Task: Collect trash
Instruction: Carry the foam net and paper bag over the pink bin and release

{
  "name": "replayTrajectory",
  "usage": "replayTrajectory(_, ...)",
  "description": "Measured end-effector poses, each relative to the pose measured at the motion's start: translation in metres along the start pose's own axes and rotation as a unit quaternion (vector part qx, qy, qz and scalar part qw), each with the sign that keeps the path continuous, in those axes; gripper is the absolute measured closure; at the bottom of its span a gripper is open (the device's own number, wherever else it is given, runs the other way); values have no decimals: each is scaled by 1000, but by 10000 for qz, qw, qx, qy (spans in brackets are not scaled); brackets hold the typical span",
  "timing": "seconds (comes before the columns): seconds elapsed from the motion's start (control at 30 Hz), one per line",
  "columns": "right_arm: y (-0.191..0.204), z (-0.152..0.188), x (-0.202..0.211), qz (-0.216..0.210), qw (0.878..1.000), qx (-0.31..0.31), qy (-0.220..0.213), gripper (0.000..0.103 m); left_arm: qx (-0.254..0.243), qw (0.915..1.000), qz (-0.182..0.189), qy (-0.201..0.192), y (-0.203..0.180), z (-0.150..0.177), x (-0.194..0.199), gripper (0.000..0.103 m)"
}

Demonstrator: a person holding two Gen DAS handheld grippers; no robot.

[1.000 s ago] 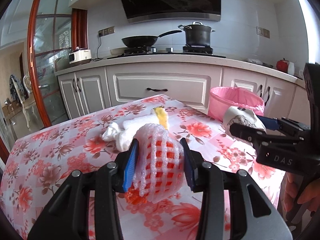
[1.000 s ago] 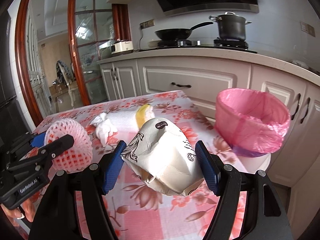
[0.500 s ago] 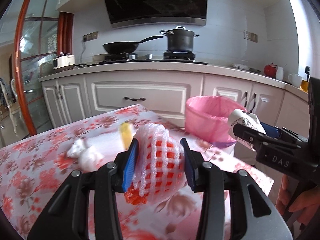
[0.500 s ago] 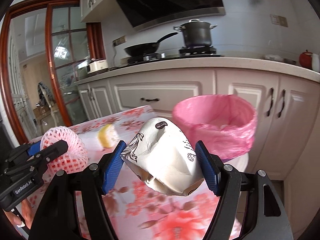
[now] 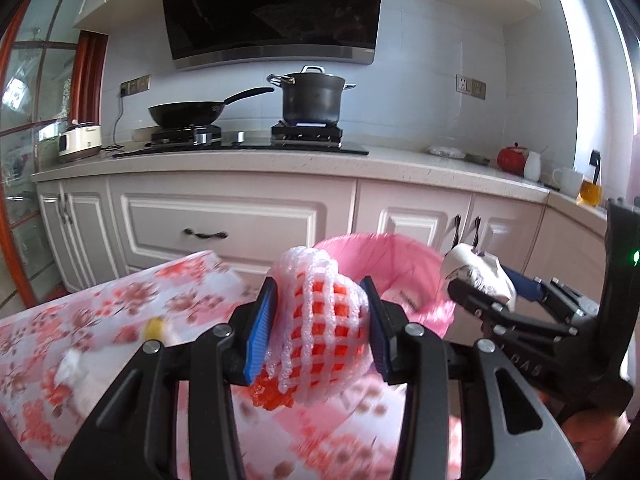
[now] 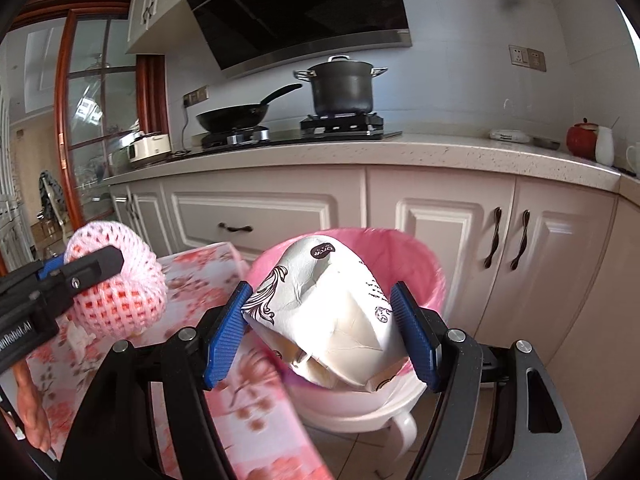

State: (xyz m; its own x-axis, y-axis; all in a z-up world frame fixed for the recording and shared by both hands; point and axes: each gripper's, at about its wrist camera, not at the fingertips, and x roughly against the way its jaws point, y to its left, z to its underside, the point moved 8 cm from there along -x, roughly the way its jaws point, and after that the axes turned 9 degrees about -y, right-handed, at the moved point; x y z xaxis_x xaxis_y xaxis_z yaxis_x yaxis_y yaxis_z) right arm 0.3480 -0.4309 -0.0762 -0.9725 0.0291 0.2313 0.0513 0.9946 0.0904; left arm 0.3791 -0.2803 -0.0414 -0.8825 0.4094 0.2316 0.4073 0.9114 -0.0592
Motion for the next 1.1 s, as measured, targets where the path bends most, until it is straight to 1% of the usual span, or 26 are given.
replayTrajectory(0.23,-26,-10,-37,8,10000,0,34,35,148,9997,207,-59,-19,-25,-59,61)
replayTrajectory(0.37,-40,-10,-57,-6,10000,-4,61,35,377,9989,273,34,-20,-29,-93,61)
replayTrajectory(0.47,-46,-10,-70,-11,10000,77,57,35,448,9986,263,119,-19,-30,-119,61)
replayTrajectory(0.5,-47,-10,-74,-15,9999,102,63,37,455,9986,251,141,-18,-31,-128,61)
replayTrajectory(0.6,-50,-10,-86,-25,9998,169,38,38,441,9986,216,176,-18,-31,-147,60)
replayTrajectory(0.67,-51,-9,-94,-32,9998,208,44,40,473,9984,221,216,-18,-29,-156,60)
replayTrajectory(0.7,-52,-8,-97,-55,9998,202,55,44,507,9982,228,244,-18,-27,-161,59)
replayTrajectory(0.77,-58,-8,-99,6,9999,146,23,44,576,9976,242,300,-18,-22,-167,57)
replayTrajectory(0.87,-69,-9,-92,76,9999,-101,-40,44,627,9972,208,335,-19,-19,-176,48)
replayTrajectory(0.9,-74,-9,-87,124,9998,-155,-74,43,625,9973,196,336,-19,-18,-177,42)
replayTrajectory(0.97,-79,-6,-79,151,9996,-218,-80,43,585,9975,179,360,-21,-15,-178,41)
replayTrajectory(1.07,-82,-2,-69,188,9996,-201,-68,39,598,9974,150,386,-21,-10,-175,31)
replayTrajectory(1.1,-82,-1,-65,194,9996,-192,-75,35,636,9971,153,383,-20,-8,-173,25)
